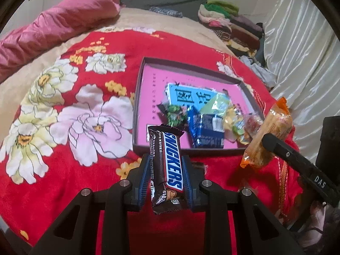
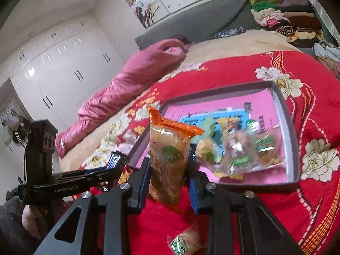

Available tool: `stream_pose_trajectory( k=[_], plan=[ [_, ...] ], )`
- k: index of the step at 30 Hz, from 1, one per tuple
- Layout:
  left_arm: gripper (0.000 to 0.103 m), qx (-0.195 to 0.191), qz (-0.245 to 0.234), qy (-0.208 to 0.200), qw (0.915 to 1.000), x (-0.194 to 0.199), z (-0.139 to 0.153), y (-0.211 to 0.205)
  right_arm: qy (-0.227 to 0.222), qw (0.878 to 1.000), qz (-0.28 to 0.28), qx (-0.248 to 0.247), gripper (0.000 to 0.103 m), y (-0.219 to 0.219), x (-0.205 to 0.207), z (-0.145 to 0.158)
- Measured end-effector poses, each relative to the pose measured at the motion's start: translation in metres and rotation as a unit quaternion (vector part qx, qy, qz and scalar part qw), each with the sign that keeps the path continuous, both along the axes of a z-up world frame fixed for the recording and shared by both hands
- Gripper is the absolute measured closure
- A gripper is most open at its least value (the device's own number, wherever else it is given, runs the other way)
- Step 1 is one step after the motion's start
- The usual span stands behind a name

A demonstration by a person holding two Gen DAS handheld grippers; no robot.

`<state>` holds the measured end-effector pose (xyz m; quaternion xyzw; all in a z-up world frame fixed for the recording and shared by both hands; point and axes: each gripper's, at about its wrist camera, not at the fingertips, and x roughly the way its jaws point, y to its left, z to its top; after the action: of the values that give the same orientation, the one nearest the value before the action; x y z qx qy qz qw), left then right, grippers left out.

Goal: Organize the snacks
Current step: 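Carry the Snickers bar to the tray with the left tool while the right tool carries the breadstick bag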

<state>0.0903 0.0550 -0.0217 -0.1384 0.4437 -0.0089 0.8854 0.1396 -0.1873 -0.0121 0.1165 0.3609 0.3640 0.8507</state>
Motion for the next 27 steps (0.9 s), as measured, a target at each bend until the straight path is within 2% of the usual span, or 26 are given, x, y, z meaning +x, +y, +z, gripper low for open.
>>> stream_pose_trajectory(
  k=[17, 27],
  plan=[
    [0.073, -0.001, -0.002, -0.033, 0.9995, 0.015, 0.026, -0.011, -0.032, 0.996, -0.087, 0.009, 0.07, -0.059, 0.02, 0.024],
    [0.073, -0.001, 0.002, -0.037, 0.9993, 0.03, 0.022, -0.013, -0.037, 0.992, -0.122, -0.007, 0.07, -0.075, 0.025, 0.025]
  ],
)
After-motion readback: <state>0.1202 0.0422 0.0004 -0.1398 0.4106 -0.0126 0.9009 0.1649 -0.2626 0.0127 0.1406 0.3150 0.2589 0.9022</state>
